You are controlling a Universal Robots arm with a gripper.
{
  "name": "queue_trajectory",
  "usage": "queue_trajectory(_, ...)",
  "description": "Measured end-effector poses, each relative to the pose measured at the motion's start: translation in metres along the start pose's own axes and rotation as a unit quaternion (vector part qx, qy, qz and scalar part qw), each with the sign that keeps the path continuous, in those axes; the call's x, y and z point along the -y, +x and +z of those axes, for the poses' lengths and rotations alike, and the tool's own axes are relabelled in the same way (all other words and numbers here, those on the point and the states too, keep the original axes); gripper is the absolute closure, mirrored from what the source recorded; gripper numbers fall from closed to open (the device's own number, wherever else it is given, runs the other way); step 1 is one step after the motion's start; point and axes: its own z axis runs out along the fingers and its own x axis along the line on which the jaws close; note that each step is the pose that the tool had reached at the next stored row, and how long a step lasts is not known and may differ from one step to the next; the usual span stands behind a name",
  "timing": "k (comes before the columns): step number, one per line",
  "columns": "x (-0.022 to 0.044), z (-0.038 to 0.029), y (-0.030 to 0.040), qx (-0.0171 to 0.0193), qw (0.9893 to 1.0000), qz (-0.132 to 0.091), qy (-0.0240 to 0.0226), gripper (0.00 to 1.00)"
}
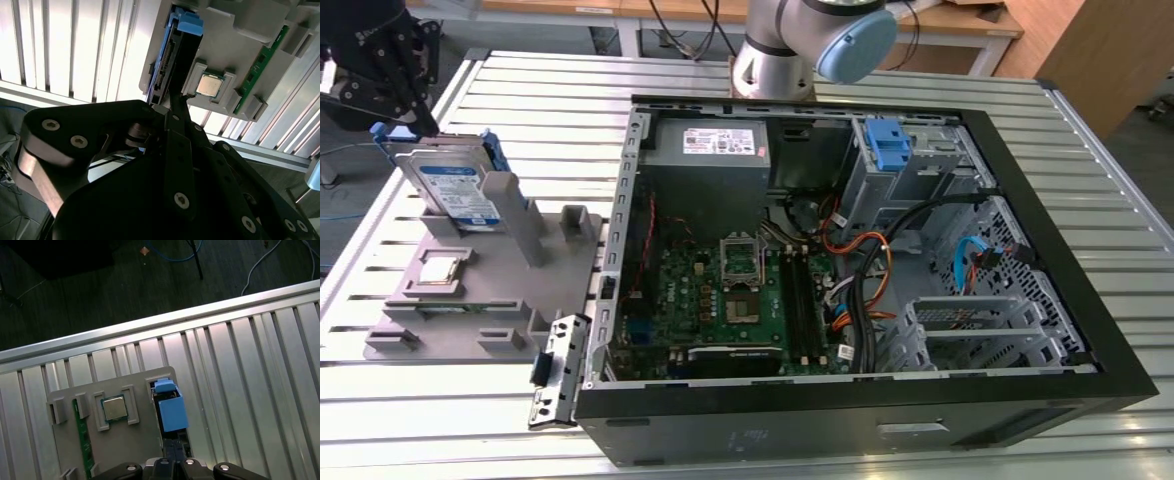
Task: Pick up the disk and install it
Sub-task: 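Pick up the disk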
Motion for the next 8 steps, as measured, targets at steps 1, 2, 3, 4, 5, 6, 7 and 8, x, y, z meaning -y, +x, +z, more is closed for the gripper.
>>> queue_trajectory(1, 0.0, 0.0, 0.0, 0.0, 1.0, 0.0, 0.0, 0.89)
queue_trajectory(2, 0.0, 0.0, 0.0, 0.0, 1.0, 0.0, 0.0, 0.89)
queue_trajectory(3, 0.0, 0.0, 0.0, 0.0, 1.0, 0.0, 0.0, 0.89)
queue_trajectory(4, 0.0, 0.0, -0.0001, 0.0001, 1.0, -0.001, -0.0001, 0.89)
queue_trajectory(5, 0.0, 0.0, -0.0001, 0.0004, 1.0, -0.002, -0.0002, 0.89)
queue_trajectory(6, 0.0, 0.0, -0.0001, 0.0007, 1.0, -0.004, -0.0003, 0.89)
queue_trajectory(7, 0.0, 0.0, -0.0001, 0.001, 1.0, -0.006, -0.0005, 0.89)
queue_trajectory(8, 0.0, 0.0, -0.0001, 0.0012, 1.0, -0.008, -0.0006, 0.89)
